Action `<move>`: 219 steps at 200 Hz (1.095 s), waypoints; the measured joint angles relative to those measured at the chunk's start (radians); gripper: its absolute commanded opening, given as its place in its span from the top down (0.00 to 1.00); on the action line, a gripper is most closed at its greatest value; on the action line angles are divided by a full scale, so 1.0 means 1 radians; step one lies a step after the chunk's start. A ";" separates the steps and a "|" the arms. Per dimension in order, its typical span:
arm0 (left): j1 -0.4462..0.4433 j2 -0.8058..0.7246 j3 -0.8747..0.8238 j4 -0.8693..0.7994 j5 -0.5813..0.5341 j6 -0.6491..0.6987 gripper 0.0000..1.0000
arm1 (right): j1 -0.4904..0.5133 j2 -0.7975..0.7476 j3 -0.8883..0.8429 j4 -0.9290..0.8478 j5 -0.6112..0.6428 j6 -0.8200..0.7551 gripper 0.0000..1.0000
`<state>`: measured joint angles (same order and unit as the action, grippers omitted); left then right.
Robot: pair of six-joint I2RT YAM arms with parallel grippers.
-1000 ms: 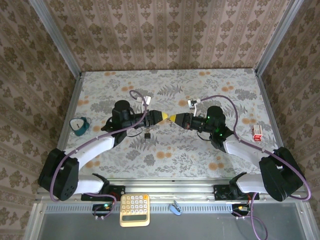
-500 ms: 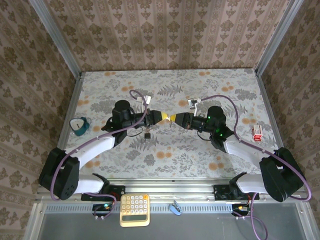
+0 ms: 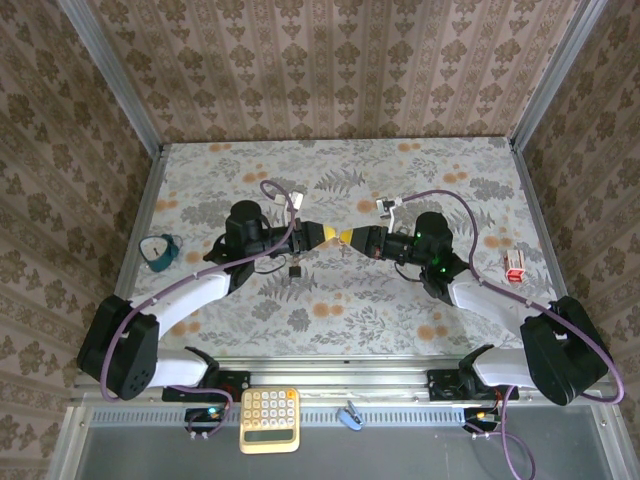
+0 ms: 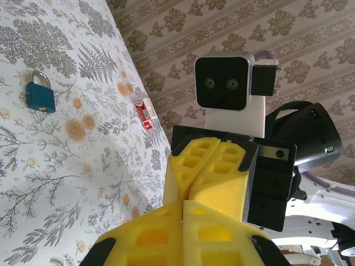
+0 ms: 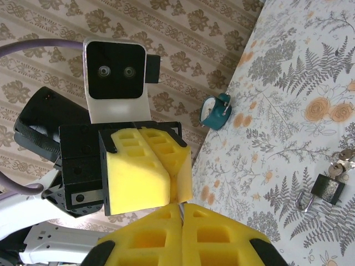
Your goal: Unlock with the key
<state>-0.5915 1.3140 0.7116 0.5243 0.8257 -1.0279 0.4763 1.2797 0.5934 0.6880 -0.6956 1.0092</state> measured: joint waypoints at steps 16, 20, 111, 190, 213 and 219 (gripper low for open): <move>-0.001 0.000 0.000 -0.002 0.001 0.003 1.00 | 0.000 -0.005 0.000 -0.011 0.000 -0.011 1.00; -0.002 0.000 0.000 -0.003 0.001 0.003 1.00 | 0.000 -0.007 0.000 -0.014 0.000 -0.012 1.00; 0.022 0.000 0.008 -0.146 -0.072 0.057 0.47 | -0.032 -0.113 0.000 -0.188 0.040 -0.092 1.00; -0.060 0.168 0.239 -0.525 -0.293 0.242 0.46 | -0.223 -0.424 -0.084 -0.549 0.256 -0.185 1.00; -0.109 0.258 0.338 -0.615 -0.357 0.285 0.44 | -0.269 -0.485 -0.102 -0.662 0.312 -0.197 1.00; -0.122 0.283 0.369 -0.639 -0.375 0.298 0.43 | -0.280 -0.501 -0.105 -0.690 0.327 -0.199 1.00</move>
<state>-0.7136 1.5970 1.0809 -0.1150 0.4507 -0.7303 0.1967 0.7784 0.4889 -0.0017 -0.3683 0.8101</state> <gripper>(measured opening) 0.553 0.066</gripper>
